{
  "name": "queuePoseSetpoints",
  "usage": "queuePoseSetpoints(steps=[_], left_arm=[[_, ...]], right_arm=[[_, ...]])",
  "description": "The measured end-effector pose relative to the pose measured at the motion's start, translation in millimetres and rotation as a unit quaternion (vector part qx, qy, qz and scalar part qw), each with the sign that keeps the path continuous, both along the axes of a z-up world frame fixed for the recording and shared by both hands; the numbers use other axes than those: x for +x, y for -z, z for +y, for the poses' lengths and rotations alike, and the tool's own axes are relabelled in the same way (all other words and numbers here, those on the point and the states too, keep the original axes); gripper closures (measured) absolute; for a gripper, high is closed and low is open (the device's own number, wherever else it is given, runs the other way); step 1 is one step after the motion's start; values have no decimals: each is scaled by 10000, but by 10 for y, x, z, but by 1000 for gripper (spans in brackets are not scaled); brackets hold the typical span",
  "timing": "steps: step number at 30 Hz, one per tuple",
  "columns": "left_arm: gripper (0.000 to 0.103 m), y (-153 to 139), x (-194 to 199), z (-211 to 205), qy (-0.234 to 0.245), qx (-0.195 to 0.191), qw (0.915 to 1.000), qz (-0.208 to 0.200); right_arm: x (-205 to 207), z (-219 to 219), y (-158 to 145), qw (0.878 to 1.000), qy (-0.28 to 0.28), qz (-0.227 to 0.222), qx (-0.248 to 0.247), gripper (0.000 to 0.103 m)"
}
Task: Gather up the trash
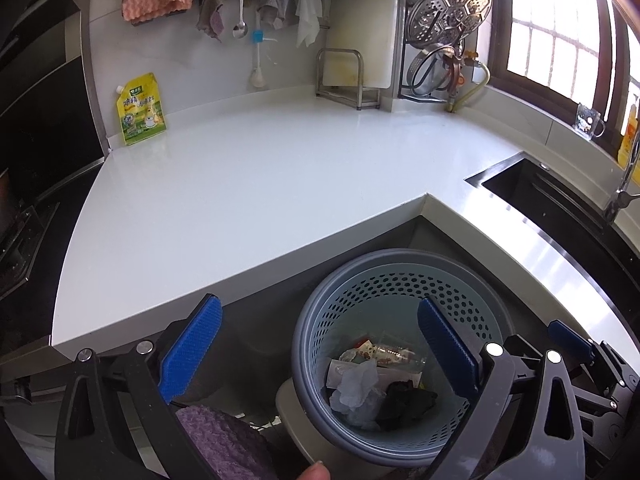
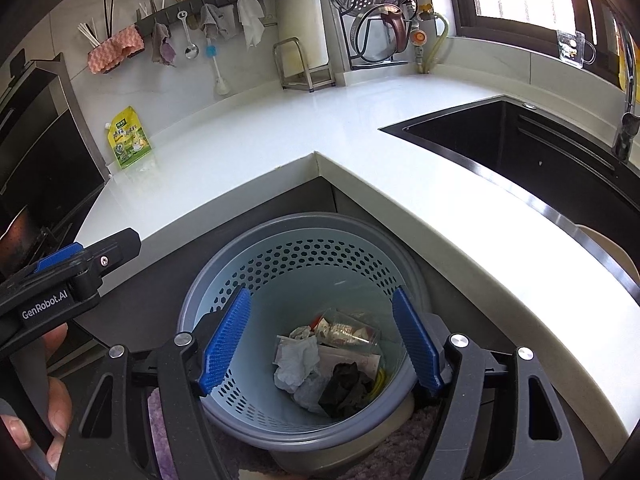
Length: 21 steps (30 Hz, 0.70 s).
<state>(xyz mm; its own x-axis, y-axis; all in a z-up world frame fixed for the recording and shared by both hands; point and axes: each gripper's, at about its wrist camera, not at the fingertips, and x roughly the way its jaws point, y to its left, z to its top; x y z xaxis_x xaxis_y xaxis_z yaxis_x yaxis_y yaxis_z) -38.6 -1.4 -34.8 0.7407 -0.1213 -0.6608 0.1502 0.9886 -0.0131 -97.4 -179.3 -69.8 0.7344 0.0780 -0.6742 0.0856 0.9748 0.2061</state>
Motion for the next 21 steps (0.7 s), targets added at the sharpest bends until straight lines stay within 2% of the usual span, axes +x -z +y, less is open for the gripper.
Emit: queuePoseSetpoints(steps=[21], left_arm=[[6,2,33,-39,-20,55,10000,25]], right_arm=[[23,20,-9,10000,1,-35,-37,33]])
